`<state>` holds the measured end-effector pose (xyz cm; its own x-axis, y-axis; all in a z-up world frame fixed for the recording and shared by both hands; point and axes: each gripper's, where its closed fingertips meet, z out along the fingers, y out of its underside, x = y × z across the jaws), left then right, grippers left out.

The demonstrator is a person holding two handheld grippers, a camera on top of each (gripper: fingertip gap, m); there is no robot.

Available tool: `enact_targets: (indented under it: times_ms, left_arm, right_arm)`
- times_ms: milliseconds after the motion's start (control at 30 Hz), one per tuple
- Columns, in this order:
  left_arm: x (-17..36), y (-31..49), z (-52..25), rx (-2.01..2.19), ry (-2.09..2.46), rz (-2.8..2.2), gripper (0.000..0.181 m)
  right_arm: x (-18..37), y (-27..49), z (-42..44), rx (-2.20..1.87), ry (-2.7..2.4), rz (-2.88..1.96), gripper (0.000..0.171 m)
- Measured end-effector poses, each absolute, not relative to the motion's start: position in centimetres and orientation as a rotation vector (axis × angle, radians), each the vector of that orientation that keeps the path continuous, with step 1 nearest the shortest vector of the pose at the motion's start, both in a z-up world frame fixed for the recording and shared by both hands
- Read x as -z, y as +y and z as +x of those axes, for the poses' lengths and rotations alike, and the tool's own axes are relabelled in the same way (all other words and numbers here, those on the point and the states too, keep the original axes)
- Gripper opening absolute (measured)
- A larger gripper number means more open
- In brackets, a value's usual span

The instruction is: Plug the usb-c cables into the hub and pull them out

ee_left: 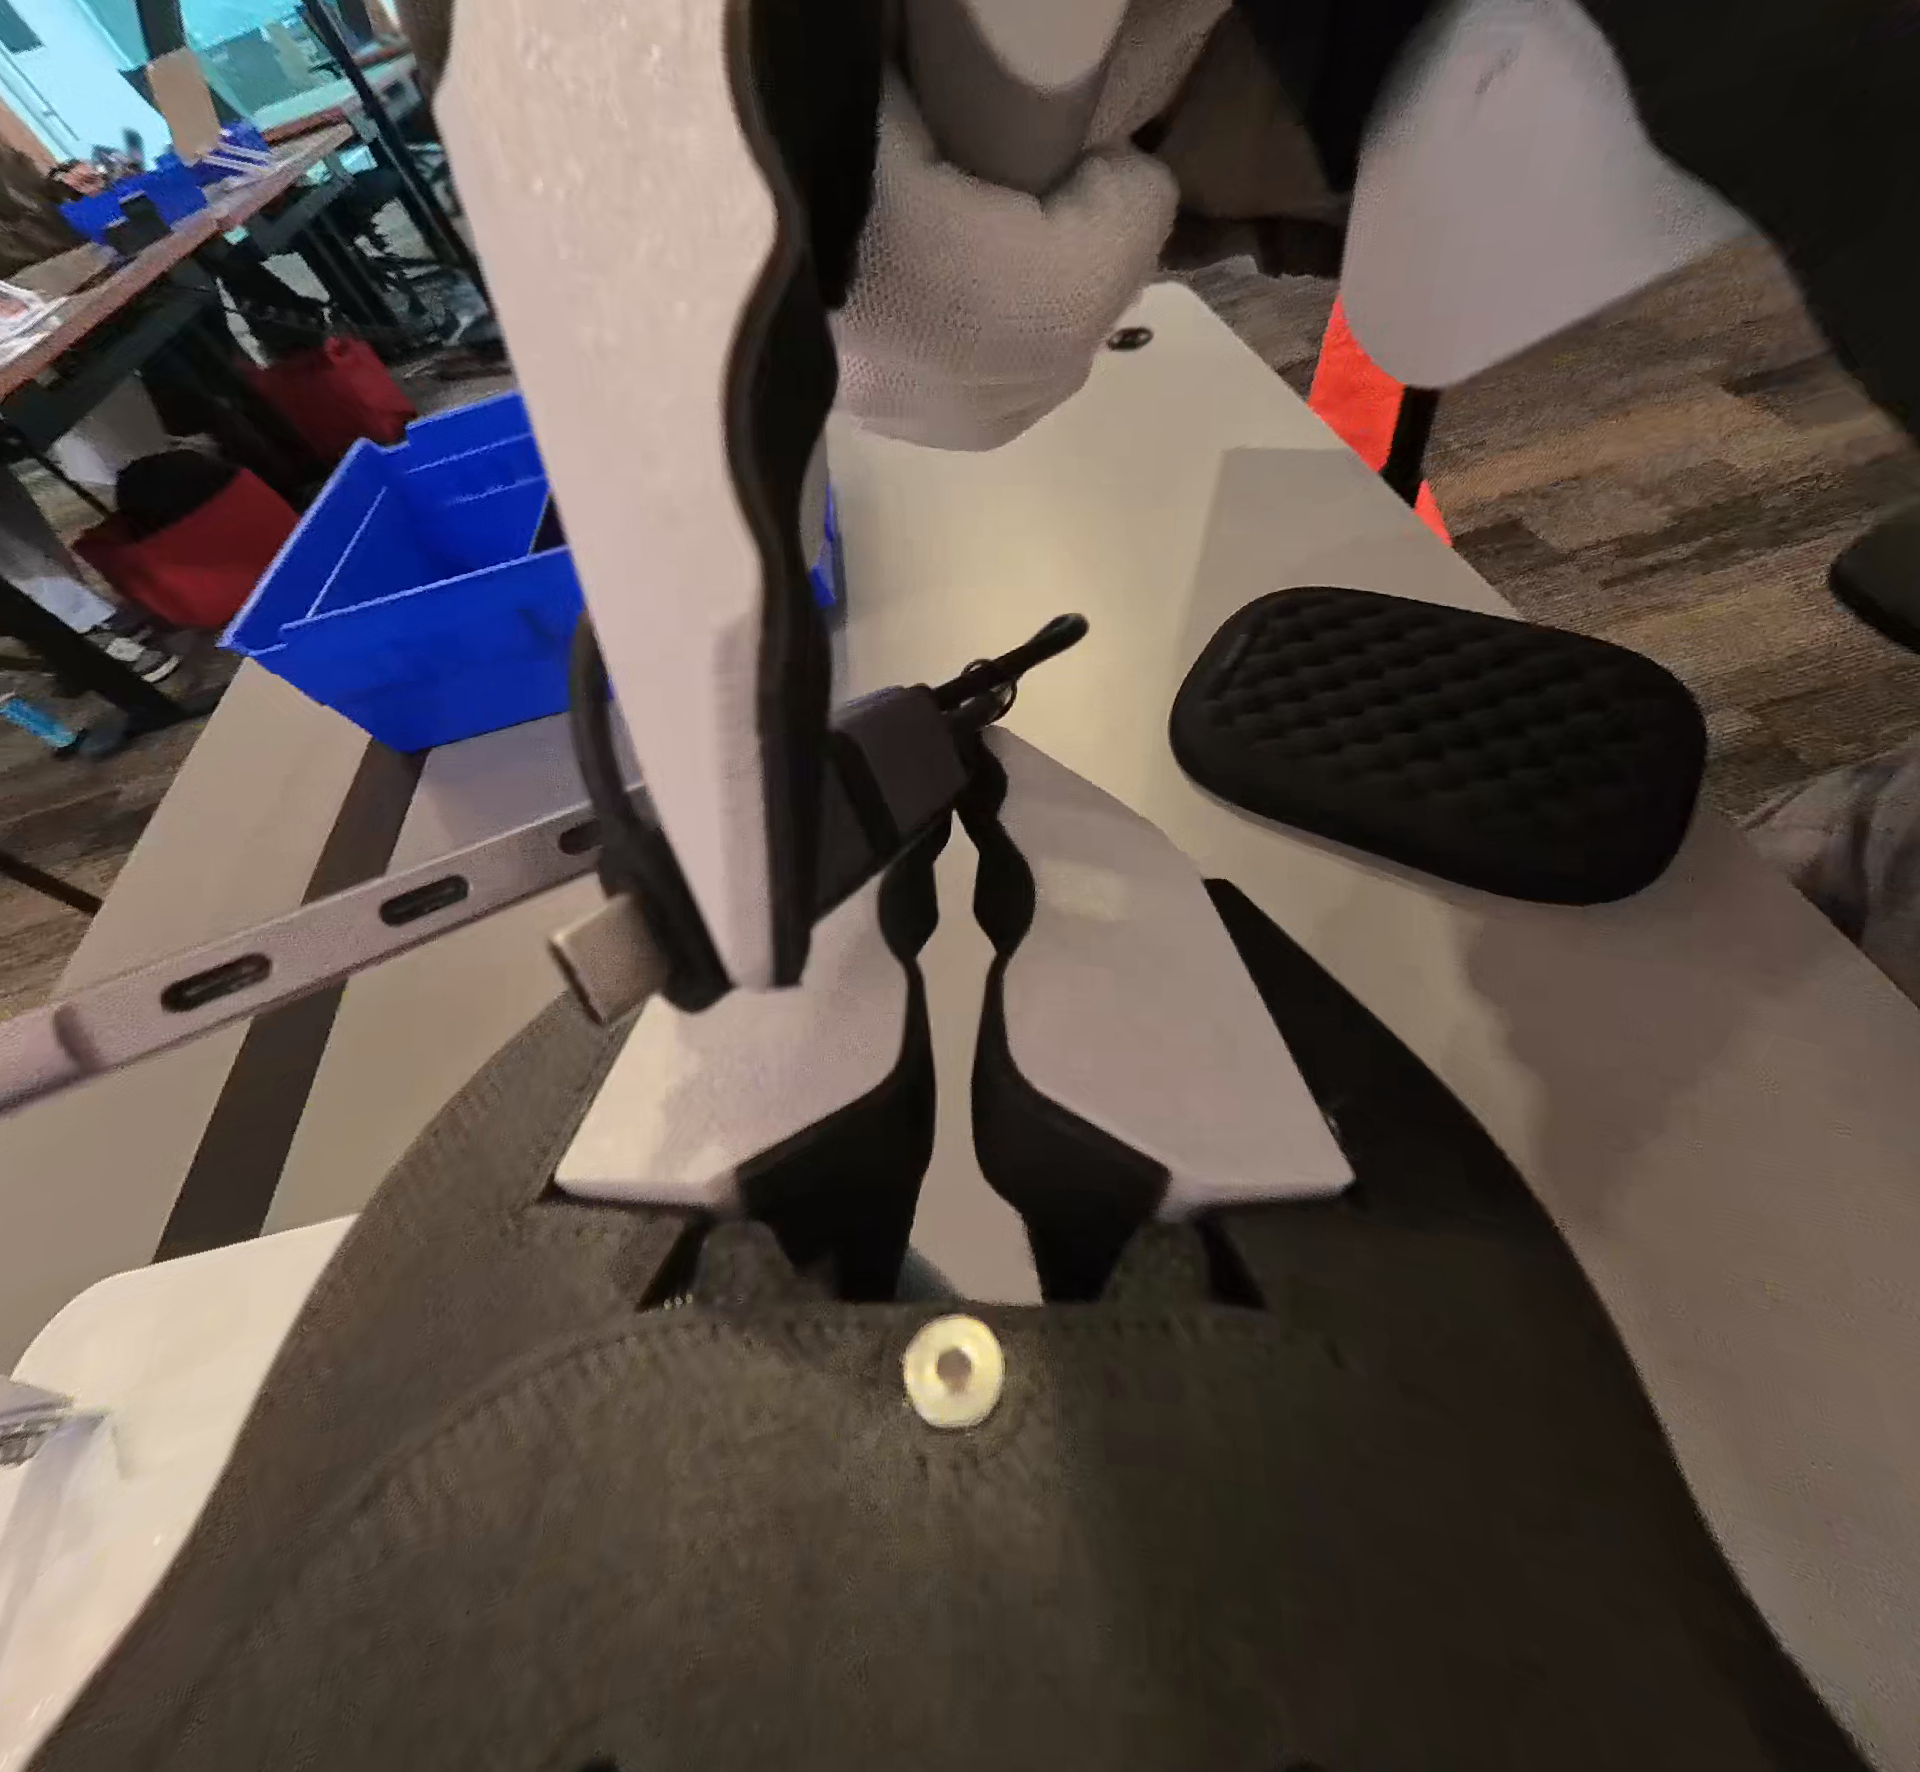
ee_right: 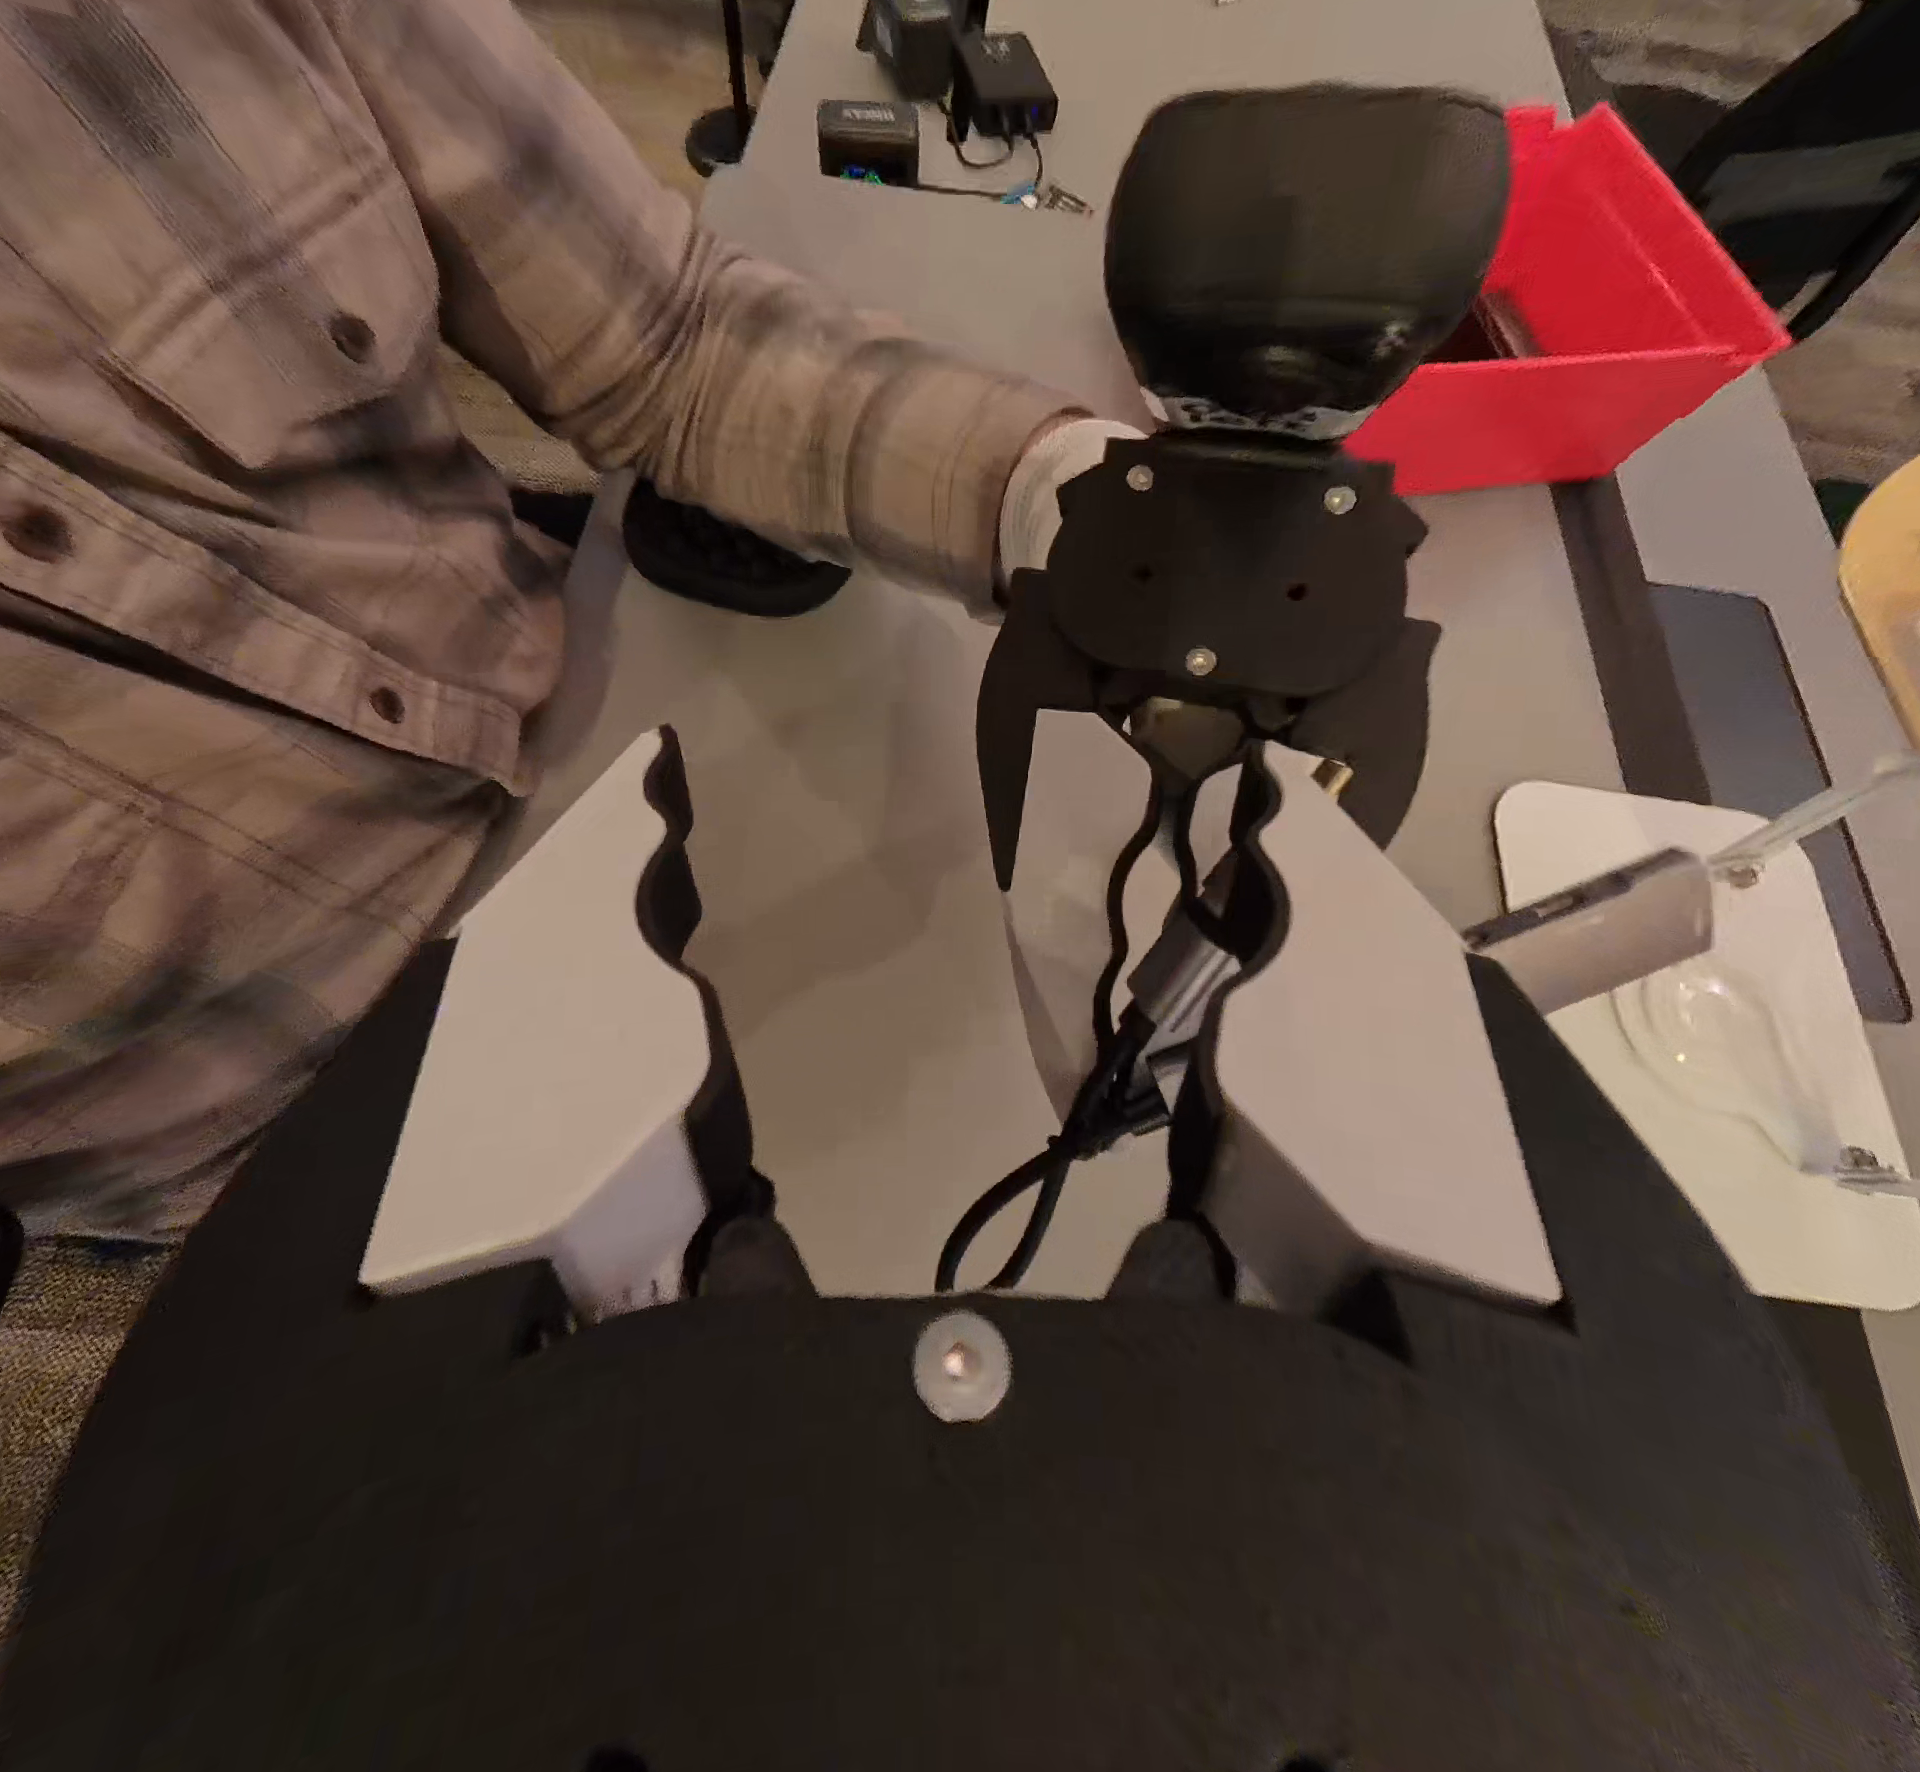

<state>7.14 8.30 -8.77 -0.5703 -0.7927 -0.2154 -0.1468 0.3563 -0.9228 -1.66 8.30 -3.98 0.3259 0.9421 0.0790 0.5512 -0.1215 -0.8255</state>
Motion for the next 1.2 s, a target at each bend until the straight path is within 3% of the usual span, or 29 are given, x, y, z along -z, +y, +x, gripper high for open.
enact_targets:
  times_ms: [333,633,800,1200]
  left_arm:
    - [8.6,6.8,6.3,1.327,1.997,-0.731,0.002]
    - [7.9,5.9,5.3,1.407,2.002,-0.655,0.001]
    - [5.8,6.6,4.3,1.471,1.925,-0.615,0.001]
    - [6.0,9.1,6.2,1.422,1.819,-0.780,0.001]
  right_arm:
    - [8.4,10.0,2.5,-0.402,-1.404,-1.967,0.104]
    - [8.7,6.9,2.1,-0.945,-1.248,-1.902,0.120]
    - [11.8,6.1,2.2,-0.948,-1.264,-1.934,0.111]
    - [11.5,4.0,-2.7,-0.994,-1.226,-1.821,0.100]
